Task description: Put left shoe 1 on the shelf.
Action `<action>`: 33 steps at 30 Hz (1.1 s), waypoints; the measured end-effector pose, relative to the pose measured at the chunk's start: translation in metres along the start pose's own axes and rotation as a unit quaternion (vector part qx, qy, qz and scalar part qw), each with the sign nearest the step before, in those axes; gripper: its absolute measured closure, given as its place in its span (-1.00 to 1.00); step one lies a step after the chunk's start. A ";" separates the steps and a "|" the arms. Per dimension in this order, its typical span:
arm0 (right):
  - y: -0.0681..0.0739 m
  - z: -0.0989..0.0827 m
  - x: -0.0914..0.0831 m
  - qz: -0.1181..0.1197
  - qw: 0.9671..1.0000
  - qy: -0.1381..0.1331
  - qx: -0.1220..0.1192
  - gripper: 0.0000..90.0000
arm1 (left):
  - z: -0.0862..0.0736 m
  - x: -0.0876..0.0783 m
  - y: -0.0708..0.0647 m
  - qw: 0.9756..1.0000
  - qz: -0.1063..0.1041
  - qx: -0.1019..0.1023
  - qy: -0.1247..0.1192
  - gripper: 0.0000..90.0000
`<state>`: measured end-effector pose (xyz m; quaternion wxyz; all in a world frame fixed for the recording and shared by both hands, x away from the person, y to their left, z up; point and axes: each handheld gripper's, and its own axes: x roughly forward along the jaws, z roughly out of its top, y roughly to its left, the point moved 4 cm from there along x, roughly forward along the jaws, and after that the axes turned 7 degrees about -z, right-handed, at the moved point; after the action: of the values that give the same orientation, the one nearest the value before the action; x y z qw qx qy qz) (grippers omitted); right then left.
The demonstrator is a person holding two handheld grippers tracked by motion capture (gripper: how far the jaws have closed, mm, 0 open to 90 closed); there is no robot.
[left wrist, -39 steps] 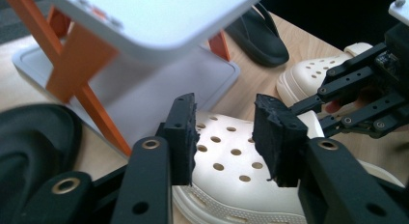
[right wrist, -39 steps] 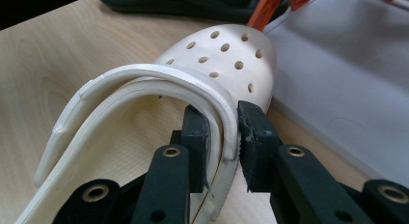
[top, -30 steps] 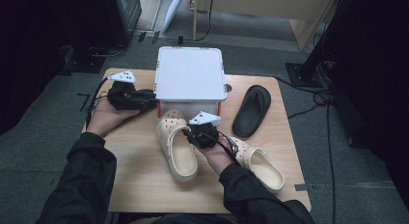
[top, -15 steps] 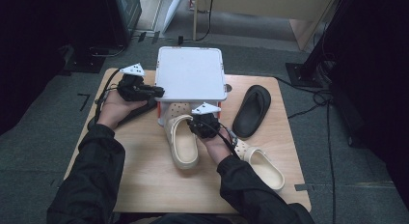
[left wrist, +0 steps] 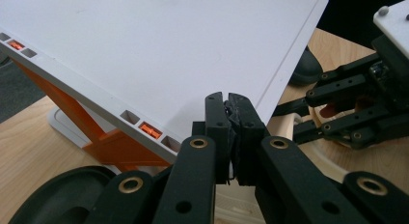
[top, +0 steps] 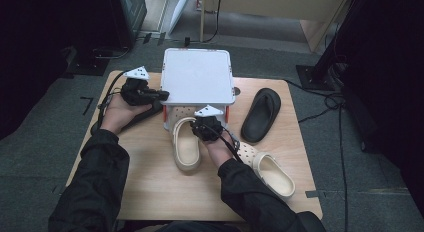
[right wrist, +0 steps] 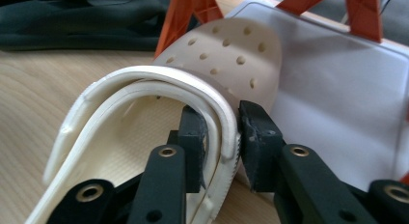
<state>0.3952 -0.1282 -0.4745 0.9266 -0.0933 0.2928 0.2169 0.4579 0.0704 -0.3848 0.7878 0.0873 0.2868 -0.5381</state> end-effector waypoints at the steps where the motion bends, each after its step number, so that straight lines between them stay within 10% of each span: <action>1: 0.000 0.000 0.000 0.001 1.000 0.000 0.005 0.57 | 0.000 0.000 0.000 1.000 -0.001 -0.002 -0.002 0.97; 6: -0.001 0.001 -0.004 0.039 0.999 -0.001 0.034 0.32 | -0.001 0.000 0.001 1.000 -0.001 -0.004 -0.004 0.97; 22: 0.003 -0.019 -0.057 0.085 0.996 -0.013 -0.025 0.32 | -0.002 -0.001 0.002 1.000 -0.007 -0.023 -0.010 1.00; 33: -0.007 -0.011 -0.061 0.127 0.991 -0.023 0.016 -0.03 | -0.003 -0.001 0.003 0.999 -0.013 -0.026 -0.014 1.00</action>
<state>0.3479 -0.1593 -0.4475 0.8991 -0.0360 0.2845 0.3306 0.4594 0.0739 -0.3869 0.7868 0.0554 0.2905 -0.5417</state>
